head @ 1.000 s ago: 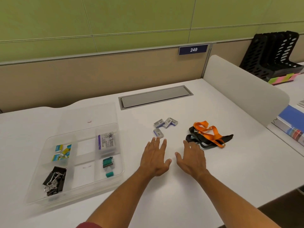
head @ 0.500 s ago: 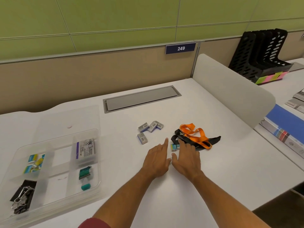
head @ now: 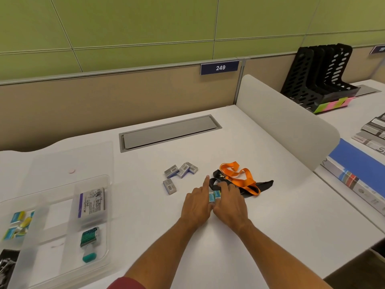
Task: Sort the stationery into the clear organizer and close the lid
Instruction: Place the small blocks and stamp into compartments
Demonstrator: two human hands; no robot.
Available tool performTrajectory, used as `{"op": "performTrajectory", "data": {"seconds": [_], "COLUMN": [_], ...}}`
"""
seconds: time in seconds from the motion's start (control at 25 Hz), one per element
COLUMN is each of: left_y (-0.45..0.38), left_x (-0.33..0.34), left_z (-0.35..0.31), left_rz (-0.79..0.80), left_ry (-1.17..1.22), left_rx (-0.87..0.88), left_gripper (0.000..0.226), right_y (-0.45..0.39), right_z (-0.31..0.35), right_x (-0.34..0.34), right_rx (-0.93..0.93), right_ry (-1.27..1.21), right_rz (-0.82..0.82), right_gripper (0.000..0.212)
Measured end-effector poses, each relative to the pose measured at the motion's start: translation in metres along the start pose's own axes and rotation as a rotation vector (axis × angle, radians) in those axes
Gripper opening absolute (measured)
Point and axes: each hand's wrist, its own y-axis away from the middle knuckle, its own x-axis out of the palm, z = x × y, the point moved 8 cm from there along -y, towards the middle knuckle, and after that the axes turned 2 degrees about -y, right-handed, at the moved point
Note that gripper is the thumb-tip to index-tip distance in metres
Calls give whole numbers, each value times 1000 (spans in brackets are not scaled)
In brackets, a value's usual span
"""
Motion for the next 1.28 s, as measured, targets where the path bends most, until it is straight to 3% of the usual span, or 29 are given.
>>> {"op": "performTrajectory", "data": {"seconds": [0.2,0.32,0.6,0.8,1.04,1.28], "left_y": [-2,2,17,35,68,113], "left_x": [-1,-7,-23,-45,-80,-120], "left_z": [6,14,46,66,91,128], "left_rz": [-8,-40,-67,-152,-243,-372], "left_ry": [9,-45,-40,-64,17,56], "left_rx": [14,63,-8,-34,-95,-107], "left_gripper": [83,83,75,52,49,51], "right_y": [-6,-6,-2,13,28,48], "right_z": [3,6,16,40,85,156], "right_x": [2,2,4,4,-3,1], "right_rx": [7,10,18,-97,-222,-384], "right_ry": [-29,-54,-152,-213,-248,-273], "right_rz": [-10,-26,14,36,-8,-40], "right_gripper": [75,63,53,48,29,31]}}
